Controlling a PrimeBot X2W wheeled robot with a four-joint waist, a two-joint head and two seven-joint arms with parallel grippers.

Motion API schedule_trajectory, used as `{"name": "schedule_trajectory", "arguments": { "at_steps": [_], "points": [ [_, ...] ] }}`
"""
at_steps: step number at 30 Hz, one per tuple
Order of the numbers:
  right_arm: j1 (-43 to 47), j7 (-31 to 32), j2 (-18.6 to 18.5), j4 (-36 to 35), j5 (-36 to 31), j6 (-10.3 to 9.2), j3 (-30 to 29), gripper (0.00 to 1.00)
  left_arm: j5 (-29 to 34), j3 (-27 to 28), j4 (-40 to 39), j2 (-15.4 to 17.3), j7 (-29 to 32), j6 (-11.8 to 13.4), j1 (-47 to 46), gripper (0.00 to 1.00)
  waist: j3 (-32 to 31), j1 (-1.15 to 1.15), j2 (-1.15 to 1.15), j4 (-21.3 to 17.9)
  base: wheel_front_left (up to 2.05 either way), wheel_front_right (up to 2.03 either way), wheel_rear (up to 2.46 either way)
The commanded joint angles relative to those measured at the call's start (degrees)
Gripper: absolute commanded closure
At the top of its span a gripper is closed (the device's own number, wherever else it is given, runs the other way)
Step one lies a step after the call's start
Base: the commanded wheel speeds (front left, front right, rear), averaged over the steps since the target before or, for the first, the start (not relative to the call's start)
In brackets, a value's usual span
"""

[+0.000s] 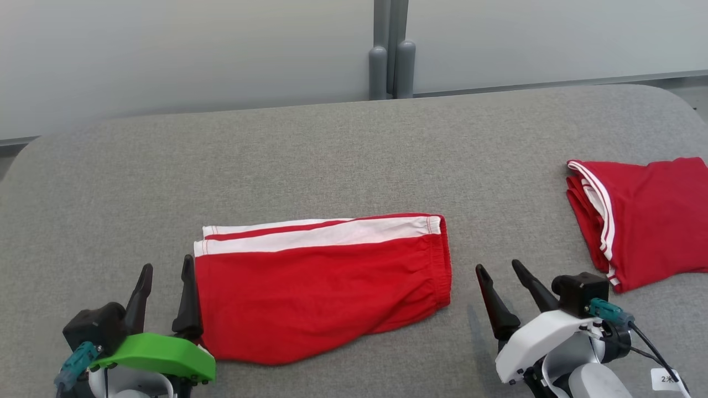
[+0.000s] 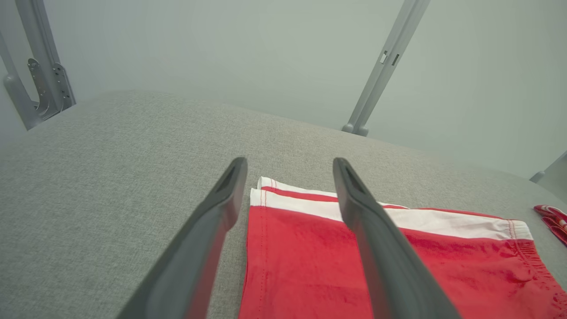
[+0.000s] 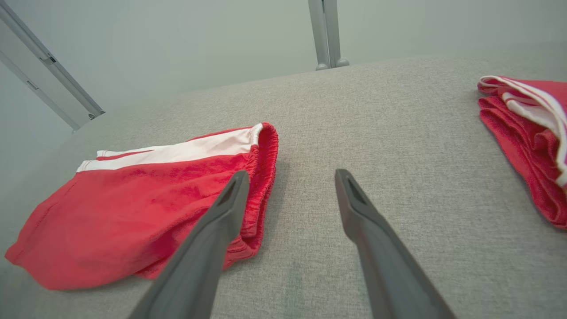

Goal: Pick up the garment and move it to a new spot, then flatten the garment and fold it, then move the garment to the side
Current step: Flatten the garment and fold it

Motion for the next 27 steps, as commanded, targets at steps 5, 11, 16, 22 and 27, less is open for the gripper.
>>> {"name": "schedule_trajectory", "arguments": {
  "at_steps": [5,11,16,22,27],
  "points": [
    [-1.43,-0.39,-0.14,3.39,3.75,-0.06,1.57,0.00,2.46,1.97,-2.35,-2.09,-0.16,0.09,3.37,0.00,-0.57,0.00,0.21,2.30,0.00,0.00,0.00],
    [-3.77,-1.90,-0.14,10.23,7.82,-0.06,3.02,0.00,3.27,2.56,-2.34,-4.48,-0.16,-1.18,5.32,0.00,-1.01,0.00,0.21,4.68,0.00,0.00,0.00],
    [-6.08,-3.34,-0.16,17.76,10.26,-0.05,4.01,0.00,4.38,2.41,-1.90,-6.12,-0.16,-2.01,5.86,0.00,-1.35,0.00,0.21,6.60,0.00,0.00,0.00],
    [-8.23,-5.18,-0.16,24.69,13.35,-0.05,5.25,0.00,5.21,2.79,-1.67,-6.69,-0.16,-2.49,6.12,0.00,-1.63,0.00,0.21,8.11,0.00,0.00,0.00],
    [-10.22,-6.81,-0.17,30.09,18.73,-0.05,7.55,0.00,5.72,3.43,-1.61,-6.99,-0.16,-2.75,6.59,0.00,-1.77,0.00,0.21,9.01,0.00,0.00,0.00]
  ]
}}
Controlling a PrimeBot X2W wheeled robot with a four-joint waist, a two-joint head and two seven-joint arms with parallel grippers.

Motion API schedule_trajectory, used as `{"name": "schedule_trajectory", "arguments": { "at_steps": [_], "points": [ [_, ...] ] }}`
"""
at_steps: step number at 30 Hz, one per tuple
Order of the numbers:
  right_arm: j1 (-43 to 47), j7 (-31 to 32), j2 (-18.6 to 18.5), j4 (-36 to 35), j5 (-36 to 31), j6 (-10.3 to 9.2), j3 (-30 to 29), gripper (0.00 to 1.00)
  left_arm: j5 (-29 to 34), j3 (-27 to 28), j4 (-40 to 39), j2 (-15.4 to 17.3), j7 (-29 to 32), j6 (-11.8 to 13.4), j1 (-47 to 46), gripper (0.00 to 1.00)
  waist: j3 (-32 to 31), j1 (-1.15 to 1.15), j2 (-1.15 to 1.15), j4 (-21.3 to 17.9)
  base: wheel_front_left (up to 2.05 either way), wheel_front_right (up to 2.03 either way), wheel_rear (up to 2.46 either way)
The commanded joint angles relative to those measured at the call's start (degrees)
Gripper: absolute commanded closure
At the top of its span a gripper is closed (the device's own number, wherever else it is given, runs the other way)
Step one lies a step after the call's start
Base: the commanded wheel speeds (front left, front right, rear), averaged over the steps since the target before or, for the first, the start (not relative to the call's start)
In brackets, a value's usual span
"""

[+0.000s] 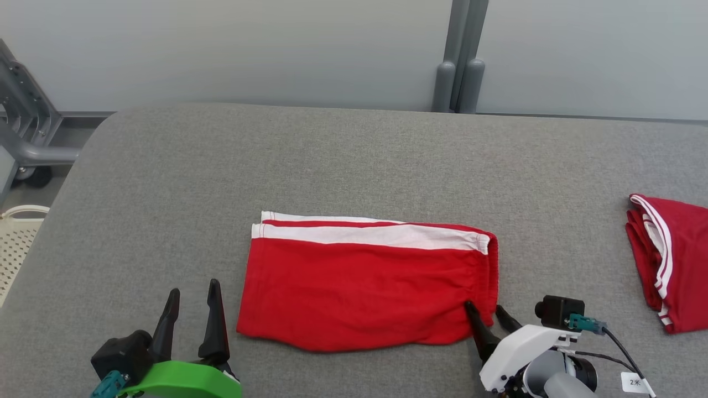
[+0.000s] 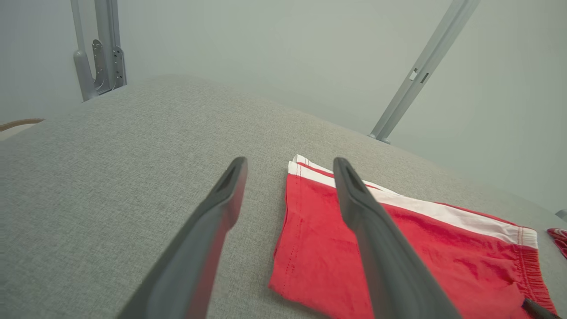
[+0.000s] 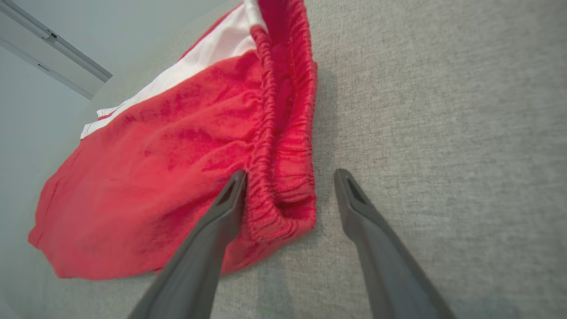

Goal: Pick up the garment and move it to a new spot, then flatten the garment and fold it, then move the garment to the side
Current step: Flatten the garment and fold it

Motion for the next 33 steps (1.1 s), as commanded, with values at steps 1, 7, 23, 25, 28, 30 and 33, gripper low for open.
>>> {"name": "schedule_trajectory", "arguments": {
  "at_steps": [1,7,23,25,28,30,33],
  "points": [
    [-0.83,-0.57,-0.20,1.21,1.58,-0.04,0.62,0.00,0.64,0.30,0.03,-0.01,-0.15,-0.28,0.80,0.00,-0.07,0.00,0.21,0.27,0.00,0.00,0.00],
    [-3.98,-3.61,-0.21,6.12,6.95,-0.04,3.83,0.89,1.13,0.92,-0.11,-0.19,-0.15,-0.42,1.18,0.00,0.11,0.00,0.21,0.21,0.00,0.00,0.00],
    [-9.49,-6.01,-0.40,10.27,6.57,-0.04,4.43,1.00,1.90,0.27,-0.63,-1.05,-0.11,-0.69,0.69,0.00,0.33,0.00,0.21,-4.27,0.00,0.00,0.00],
    [-9.89,-4.90,-1.46,10.32,4.76,-0.05,3.43,1.00,1.98,0.05,-0.76,-1.16,-0.07,-0.70,0.47,0.00,0.42,0.00,0.21,-4.92,0.00,0.00,0.00],
    [-10.42,-2.65,-3.32,9.10,2.44,-0.05,2.11,1.00,2.10,-0.18,-0.96,-1.35,-0.08,-0.65,0.23,0.00,0.62,0.00,0.21,-5.82,0.00,0.00,0.00],
    [-10.46,-1.37,-4.81,8.23,0.96,-0.05,0.69,1.00,2.10,-0.31,-1.04,-1.45,-0.09,-0.65,0.13,0.00,0.63,0.00,0.21,-6.35,0.00,0.00,0.00],
    [-10.10,0.27,-6.38,6.59,-0.90,-0.05,-1.98,1.00,2.13,-0.35,-1.03,-1.53,-0.10,-0.63,0.20,0.00,0.56,0.00,0.21,-6.98,0.00,0.00,0.00]
  ]
}}
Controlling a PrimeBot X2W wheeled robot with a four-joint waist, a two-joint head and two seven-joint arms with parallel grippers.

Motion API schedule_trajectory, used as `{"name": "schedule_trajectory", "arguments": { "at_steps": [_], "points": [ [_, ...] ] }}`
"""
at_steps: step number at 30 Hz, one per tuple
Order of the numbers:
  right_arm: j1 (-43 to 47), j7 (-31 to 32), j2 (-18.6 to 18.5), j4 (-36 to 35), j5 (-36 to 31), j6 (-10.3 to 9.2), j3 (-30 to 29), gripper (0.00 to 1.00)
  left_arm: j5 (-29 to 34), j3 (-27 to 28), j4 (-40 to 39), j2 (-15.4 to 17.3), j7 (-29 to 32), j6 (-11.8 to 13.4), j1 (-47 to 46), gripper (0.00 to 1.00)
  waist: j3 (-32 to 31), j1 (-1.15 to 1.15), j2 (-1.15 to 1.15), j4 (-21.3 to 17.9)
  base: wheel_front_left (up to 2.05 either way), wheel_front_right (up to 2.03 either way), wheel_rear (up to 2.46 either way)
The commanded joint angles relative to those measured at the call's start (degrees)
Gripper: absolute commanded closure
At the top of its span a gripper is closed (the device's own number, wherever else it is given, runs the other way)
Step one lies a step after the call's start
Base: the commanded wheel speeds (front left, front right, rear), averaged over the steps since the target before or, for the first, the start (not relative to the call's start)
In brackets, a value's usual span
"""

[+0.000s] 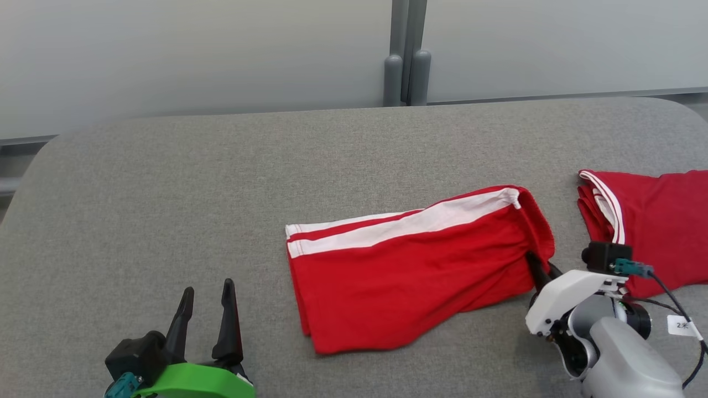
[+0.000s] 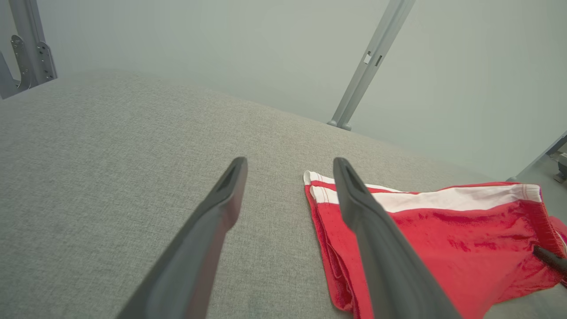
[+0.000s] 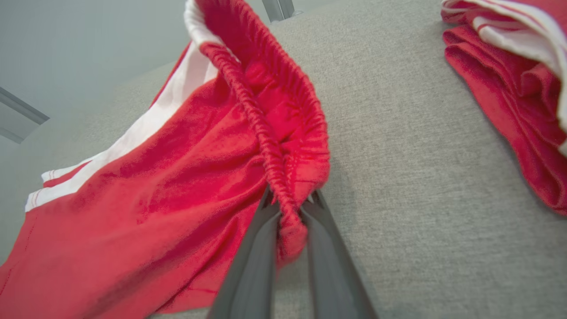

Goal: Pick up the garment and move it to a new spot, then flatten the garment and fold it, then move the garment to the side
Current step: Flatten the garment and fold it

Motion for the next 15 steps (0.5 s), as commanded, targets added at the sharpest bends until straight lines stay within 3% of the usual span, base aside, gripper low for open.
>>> {"name": "schedule_trajectory", "arguments": {
  "at_steps": [1,7,15],
  "points": [
    [0.26,0.64,-0.85,-1.07,-1.19,-0.06,-1.52,1.00,0.28,0.14,0.01,0.07,-0.11,-0.17,-0.36,0.00,-0.05,0.00,0.21,-0.55,0.00,0.00,0.00],
    [2.33,3.59,-1.82,-4.79,-4.86,-0.06,-7.93,1.00,0.59,-0.14,0.05,-0.11,-0.12,-0.34,-0.22,0.00,-0.57,0.00,0.21,-1.27,0.00,0.00,0.00],
    [6.26,8.51,-0.12,-11.21,-10.60,-0.05,-14.93,1.00,0.47,-0.58,0.30,-0.05,-0.13,-0.41,0.38,0.00,-1.41,0.00,0.21,-1.50,0.00,0.00,0.00]
  ]
}}
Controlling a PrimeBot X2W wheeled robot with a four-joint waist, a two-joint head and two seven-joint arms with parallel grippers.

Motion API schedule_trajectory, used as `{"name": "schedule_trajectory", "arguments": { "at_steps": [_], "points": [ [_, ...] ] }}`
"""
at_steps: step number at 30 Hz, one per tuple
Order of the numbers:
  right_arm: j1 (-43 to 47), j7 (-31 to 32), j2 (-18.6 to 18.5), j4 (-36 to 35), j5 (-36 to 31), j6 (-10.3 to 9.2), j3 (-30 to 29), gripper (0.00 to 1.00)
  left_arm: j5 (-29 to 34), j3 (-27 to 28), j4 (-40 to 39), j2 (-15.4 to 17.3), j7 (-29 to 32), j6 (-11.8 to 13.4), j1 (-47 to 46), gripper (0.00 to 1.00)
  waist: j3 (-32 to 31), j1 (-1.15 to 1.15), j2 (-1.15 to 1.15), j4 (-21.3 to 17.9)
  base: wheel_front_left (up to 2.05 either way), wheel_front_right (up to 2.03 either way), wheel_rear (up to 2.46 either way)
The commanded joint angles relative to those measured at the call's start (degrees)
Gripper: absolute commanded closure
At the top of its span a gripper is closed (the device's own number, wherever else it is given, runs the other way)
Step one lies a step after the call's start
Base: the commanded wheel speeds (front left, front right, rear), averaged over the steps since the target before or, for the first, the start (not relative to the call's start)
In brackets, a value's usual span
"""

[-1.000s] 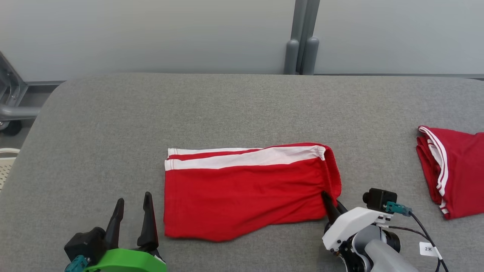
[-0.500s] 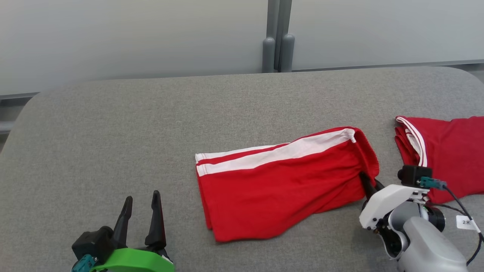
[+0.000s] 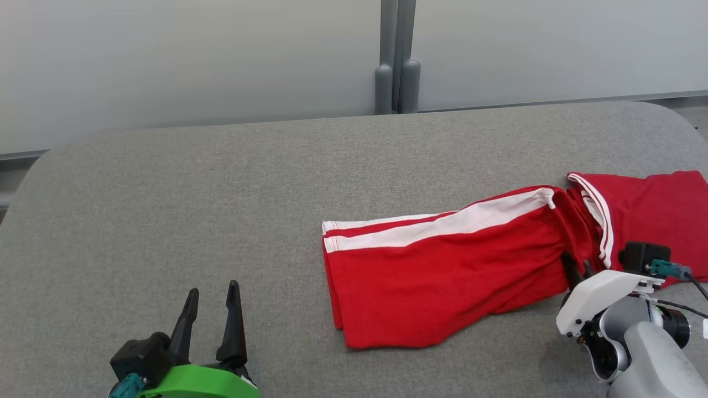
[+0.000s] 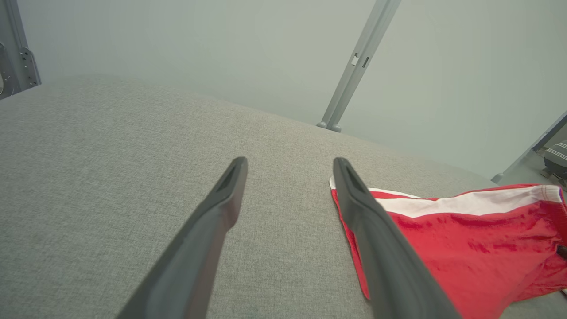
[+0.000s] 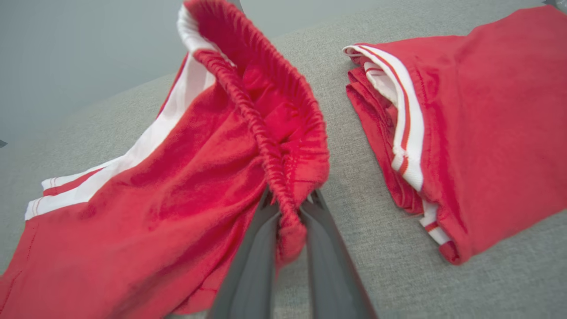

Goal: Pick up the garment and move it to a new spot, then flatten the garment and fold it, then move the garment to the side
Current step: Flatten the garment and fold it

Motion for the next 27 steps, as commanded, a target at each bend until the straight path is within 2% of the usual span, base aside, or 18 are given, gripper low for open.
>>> {"name": "schedule_trajectory", "arguments": {
  "at_steps": [1,8,18,23,27],
  "points": [
    [0.79,0.49,0.36,-0.80,-0.65,-0.04,-0.34,1.00,0.14,-0.06,0.19,0.21,-0.11,-0.18,0.43,0.00,-0.14,0.00,0.21,-0.01,0.00,0.00,0.00],
    [4.50,5.49,3.12,-10.49,-2.84,-0.03,-0.72,1.00,-0.32,-0.38,0.47,0.36,0.13,-0.17,0.88,0.00,-1.02,0.00,0.21,0.08,0.00,0.00,0.00],
    [9.10,11.53,5.38,-25.76,-3.05,-0.03,3.45,1.00,-0.47,-0.75,-0.35,0.68,0.58,0.06,0.54,0.00,-1.57,0.00,0.21,1.58,0.00,0.00,0.00],
    [9.62,13.63,5.74,-28.87,-3.39,-0.03,6.34,1.00,-0.76,-0.77,-0.84,0.71,0.64,0.08,0.36,0.00,-1.47,0.00,0.21,2.90,0.00,0.00,0.00],
    [8.73,13.43,5.85,-27.37,-1.92,-0.03,9.02,1.00,-0.84,-0.77,-1.00,0.60,0.65,-0.05,0.07,0.00,-1.42,0.00,0.21,4.13,0.00,0.00,0.00]
  ]
}}
